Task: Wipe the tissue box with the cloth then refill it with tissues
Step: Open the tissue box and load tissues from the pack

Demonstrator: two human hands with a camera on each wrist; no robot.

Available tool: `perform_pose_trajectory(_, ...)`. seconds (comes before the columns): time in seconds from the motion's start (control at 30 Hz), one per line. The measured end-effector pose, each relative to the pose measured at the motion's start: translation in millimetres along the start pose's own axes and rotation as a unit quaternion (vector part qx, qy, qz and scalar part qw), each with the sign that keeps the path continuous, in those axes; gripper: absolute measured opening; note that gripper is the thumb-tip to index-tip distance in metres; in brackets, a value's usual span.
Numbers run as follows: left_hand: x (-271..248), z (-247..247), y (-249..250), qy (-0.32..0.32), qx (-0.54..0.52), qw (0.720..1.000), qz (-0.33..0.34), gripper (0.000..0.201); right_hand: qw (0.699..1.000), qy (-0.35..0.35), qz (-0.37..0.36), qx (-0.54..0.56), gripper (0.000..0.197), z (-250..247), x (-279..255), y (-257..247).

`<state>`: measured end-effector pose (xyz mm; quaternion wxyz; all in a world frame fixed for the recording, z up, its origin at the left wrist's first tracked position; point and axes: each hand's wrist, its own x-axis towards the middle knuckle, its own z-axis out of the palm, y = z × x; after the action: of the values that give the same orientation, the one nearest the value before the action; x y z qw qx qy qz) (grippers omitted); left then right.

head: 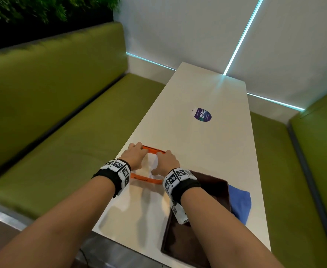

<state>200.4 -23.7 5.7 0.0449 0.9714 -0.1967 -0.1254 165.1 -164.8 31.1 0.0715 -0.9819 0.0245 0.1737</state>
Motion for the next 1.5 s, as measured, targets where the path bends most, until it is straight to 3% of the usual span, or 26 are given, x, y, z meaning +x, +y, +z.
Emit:
perform_pose_trajectory(0.27,-3.0,-1.2,2.2,0.001,-0.024,1.000,-0.010,0.044,0.994,0.078,-0.047,-0.063,0.053,3.4,-4.5,-2.8)
perform_pose_trajectory(0.5,-6.6,-3.3,2.8,-0.004,-0.042,0.999,-0.019,0.043,0.997,0.062,-0.032,-0.039,0.057,3.4,-3.3,-3.6)
perform_pose_trajectory(0.67,-10.7,-6.0,3.3,-0.002,-0.070,0.997,-0.018,0.048,0.998,0.045,-0.011,-0.044,0.041,0.1,-6.2,-4.7)
perform_pose_trajectory(0.9,-13.6,-14.2,-3.8,-0.016,-0.128,0.991,-0.031,0.054,0.995,0.021,-0.003,0.094,0.050,-1.5,-14.9,2.9)
perform_pose_trajectory(1.03,-15.5,-20.7,-6.5,0.013,-0.136,0.990,-0.032,0.040,0.959,0.022,0.003,0.282,0.052,-3.6,-21.6,10.8)
perform_pose_trajectory(1.23,-17.6,-37.1,-6.5,0.027,-0.053,0.998,-0.022,0.065,0.866,0.056,-0.017,0.497,0.040,-10.5,-30.1,21.3)
perform_pose_trajectory(1.33,-17.2,-43.1,-10.7,0.018,-0.113,0.993,-0.036,0.068,0.830,0.066,-0.024,0.553,0.038,-11.7,-31.6,24.2)
perform_pose_trajectory(1.5,-23.0,-49.9,-16.0,0.012,-0.294,0.956,-0.008,0.053,0.795,0.077,-0.028,0.601,0.039,-19.9,-37.4,23.7)
